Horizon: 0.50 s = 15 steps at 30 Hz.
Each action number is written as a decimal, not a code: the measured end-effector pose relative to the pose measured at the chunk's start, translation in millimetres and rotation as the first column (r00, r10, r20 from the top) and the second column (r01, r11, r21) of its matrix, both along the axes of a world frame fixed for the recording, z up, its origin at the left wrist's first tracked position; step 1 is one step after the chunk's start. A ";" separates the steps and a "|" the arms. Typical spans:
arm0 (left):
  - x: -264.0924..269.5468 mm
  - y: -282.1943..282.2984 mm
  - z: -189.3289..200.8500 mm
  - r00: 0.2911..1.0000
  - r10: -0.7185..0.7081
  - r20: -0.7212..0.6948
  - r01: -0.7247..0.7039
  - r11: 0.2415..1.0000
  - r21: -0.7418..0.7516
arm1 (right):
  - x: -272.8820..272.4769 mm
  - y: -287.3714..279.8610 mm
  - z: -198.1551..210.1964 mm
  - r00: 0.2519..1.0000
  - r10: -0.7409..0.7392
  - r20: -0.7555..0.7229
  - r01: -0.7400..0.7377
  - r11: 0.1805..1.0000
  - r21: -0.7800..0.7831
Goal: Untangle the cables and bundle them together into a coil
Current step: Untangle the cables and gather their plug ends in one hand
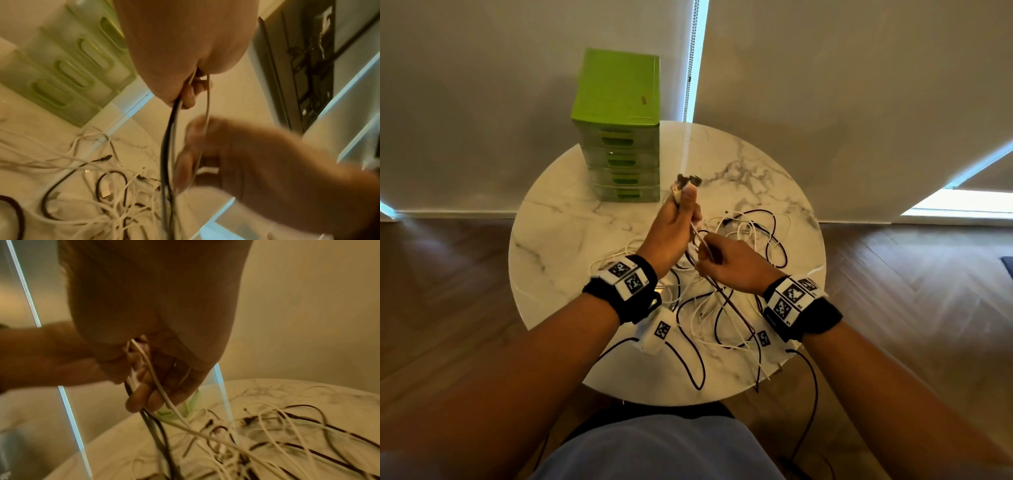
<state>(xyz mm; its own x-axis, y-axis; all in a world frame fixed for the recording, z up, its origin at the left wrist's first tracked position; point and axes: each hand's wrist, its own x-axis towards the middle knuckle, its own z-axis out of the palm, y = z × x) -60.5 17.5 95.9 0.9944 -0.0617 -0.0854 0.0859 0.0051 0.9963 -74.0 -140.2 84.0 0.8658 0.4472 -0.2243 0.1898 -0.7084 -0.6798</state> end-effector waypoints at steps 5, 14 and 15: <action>15.7 14.6 18.7 0.996 0.056 -0.068 -0.072 0.964 -0.258 | 2.5 -23.3 -25.3 0.996 0.068 0.062 -0.056 0.982 -0.180; 25.1 41.1 21.7 0.996 0.059 -0.072 -0.073 0.972 -0.224 | 12.0 -41.0 -38.1 0.989 -0.141 0.050 0.142 0.990 -0.014; 23.3 39.3 19.3 0.996 0.045 -0.078 -0.056 0.988 -0.145 | 15.5 -33.9 -30.4 0.981 -0.178 0.081 0.174 0.983 0.055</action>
